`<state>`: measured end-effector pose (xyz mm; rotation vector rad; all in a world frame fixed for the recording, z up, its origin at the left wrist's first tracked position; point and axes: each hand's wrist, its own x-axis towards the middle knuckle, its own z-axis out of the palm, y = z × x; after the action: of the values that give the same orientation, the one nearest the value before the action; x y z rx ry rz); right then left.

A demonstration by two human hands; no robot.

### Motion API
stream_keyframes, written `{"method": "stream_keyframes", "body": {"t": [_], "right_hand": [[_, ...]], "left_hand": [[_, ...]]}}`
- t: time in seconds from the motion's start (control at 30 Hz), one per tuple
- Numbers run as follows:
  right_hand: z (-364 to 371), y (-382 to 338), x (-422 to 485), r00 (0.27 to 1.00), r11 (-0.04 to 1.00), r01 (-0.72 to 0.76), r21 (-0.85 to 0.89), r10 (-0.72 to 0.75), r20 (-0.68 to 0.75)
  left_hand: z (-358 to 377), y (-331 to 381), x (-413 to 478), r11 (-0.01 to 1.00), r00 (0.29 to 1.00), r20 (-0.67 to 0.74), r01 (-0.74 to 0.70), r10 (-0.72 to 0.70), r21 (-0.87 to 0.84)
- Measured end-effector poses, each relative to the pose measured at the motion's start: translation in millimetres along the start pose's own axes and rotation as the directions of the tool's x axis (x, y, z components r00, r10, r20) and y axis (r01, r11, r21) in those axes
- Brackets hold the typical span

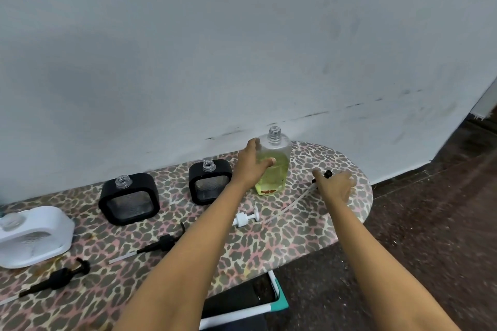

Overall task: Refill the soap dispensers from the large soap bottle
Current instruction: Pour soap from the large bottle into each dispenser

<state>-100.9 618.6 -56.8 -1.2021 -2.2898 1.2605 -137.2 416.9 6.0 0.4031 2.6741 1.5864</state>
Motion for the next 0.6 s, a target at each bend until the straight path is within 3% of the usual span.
{"method": "stream_keyframes", "body": {"t": [0.07,0.17,0.3,0.37,0.5,0.6], "right_hand": [[-3.6,-11.0,-7.9,0.979,0.975,0.2,0.095,-0.197,-0.048],[-6.6,-31.7,-19.0,0.865,0.845,0.44,0.303,-0.49,0.111],[-10.9,-55.6,-29.8,0.6,0.746,0.333,0.576,-0.639,0.481],[-10.6,-64.4,-35.9,0.487,0.727,0.291,0.622,-0.673,0.557],[-2.8,-75.3,-47.5,0.476,0.704,0.362,0.611,-0.703,0.528],[4.0,-80.2,-57.9,0.537,0.686,0.383,0.619,-0.71,0.454]], "left_hand": [[0.8,3.2,-1.7,1.0,1.0,-0.006,-0.002,0.002,-0.026],[0.8,6.4,-4.7,0.998,1.0,-0.016,-0.02,0.019,-0.059],[-5.7,5.8,-8.6,0.99,0.997,-0.063,-0.053,0.045,-0.131],[-12.8,7.2,-8.9,0.987,0.995,-0.076,-0.08,0.069,-0.141],[-32.2,13.8,-8.3,0.971,0.994,-0.068,-0.097,0.084,-0.218],[-42.8,18.6,-9.6,0.967,0.994,-0.037,-0.107,0.101,-0.229]]}}
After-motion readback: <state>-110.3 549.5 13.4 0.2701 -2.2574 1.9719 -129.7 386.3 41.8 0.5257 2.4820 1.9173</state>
